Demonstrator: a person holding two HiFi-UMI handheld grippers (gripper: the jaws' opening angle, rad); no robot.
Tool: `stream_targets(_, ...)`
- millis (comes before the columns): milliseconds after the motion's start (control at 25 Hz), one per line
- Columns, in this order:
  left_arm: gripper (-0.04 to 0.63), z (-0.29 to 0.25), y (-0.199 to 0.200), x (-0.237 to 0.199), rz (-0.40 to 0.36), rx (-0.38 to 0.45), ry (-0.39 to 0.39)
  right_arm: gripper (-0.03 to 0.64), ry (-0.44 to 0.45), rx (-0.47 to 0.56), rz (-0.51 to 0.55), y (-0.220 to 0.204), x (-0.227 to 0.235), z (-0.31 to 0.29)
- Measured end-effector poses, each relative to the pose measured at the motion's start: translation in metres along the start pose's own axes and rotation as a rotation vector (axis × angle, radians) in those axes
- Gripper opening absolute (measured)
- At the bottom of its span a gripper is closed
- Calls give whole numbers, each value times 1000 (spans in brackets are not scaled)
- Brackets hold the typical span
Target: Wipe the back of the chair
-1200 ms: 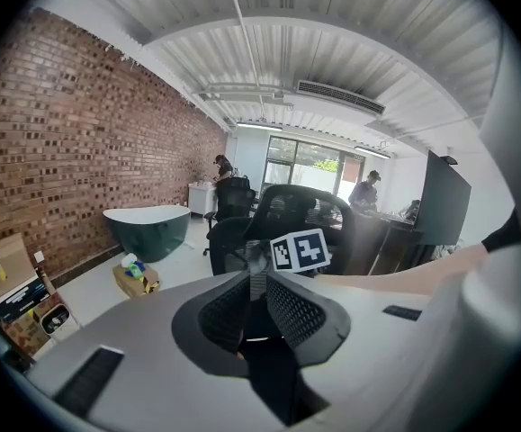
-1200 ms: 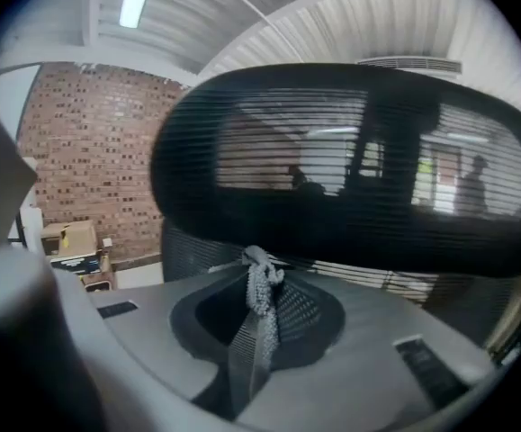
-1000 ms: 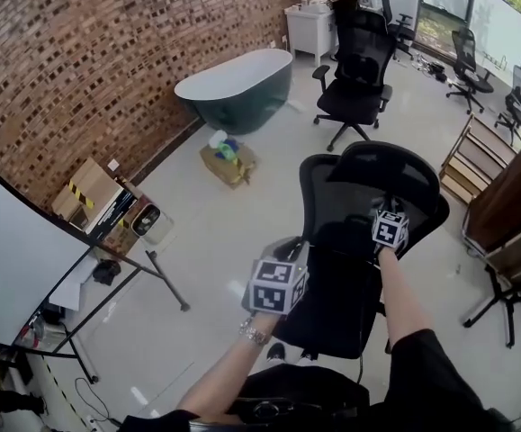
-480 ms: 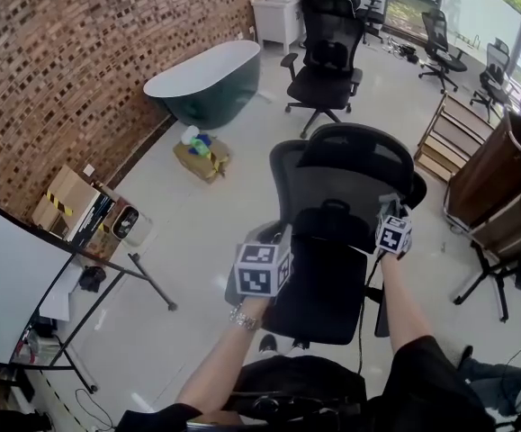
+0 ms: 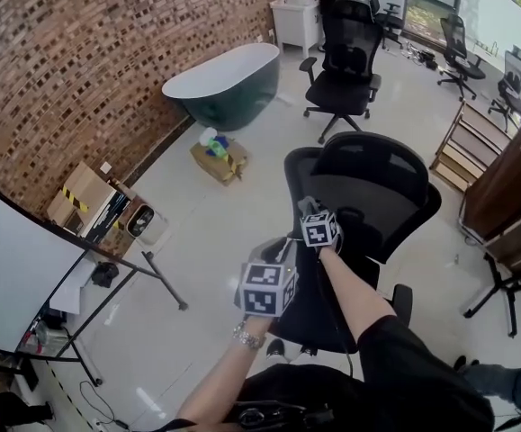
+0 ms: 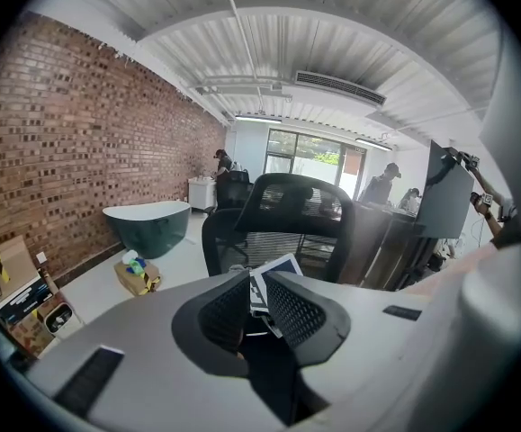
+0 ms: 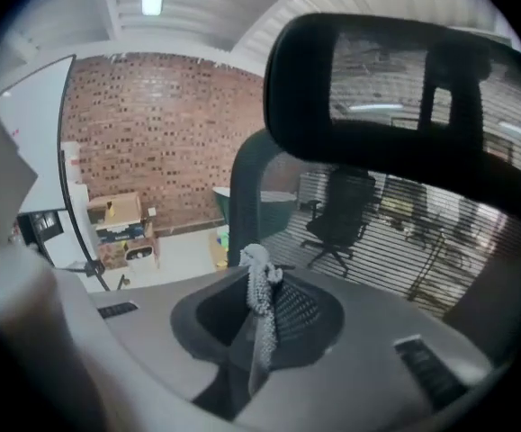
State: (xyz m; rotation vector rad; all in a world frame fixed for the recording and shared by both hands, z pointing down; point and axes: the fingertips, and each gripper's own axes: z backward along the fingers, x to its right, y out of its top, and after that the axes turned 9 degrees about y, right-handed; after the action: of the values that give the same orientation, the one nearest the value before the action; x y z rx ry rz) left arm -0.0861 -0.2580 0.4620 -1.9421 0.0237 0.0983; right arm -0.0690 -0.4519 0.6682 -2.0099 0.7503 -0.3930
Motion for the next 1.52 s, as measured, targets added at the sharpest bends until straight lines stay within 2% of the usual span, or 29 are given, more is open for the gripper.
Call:
stream_targets(80,61,4,-4,2,-1,-1,1,48,-55,-46,8,-17,27,-1)
stream_targets(240,61,-2,-12,3,-1,-13,-7,48,-177,-25,-35,-42,102,24)
stream_targets(480,61,-16,-13,19,5,-21,-66,48,-339,-130,-40,-116,217,106)
stream_targets(600,61,-18,-13,28,8,-22,-90,48,-488,-206,-98,-157,273,165)
stream_targets(680,61,-17,-14,32,11,-21,-97,48,-553,-244,-147,-179,293,194)
stream_targets(720,61,-16,-14,32,13,-20,-96,48,-554,-242,-159,-183,292,201)
stream_targets(840,61,-16,-15,29,18,-18,-83,48,-435,-184,-140,-176,243,179)
stream_targets(1000,61,-12,-15,18,21,-21,-56,48,-221,-108,-110,-152,130,102)
stream_targets(1120,61,-7,-13,2,24,-22,-21,48,-39,-71,-78,-109,37,40)
stream_targets(1200,61,-2,-14,-9,25,-22,7,48,66,-67,-42,-78,-9,8)
stream_targets(1320,61,8,-19,-23,28,-28,49,48,102,-130,11,-67,-29,-24)
stream_targets(1400,61,13,-25,-32,36,-33,71,48,70,-178,27,-72,-17,-28)
stream_targets(1520,61,15,-31,-46,53,-46,97,48,-12,-225,-17,-92,25,-20)
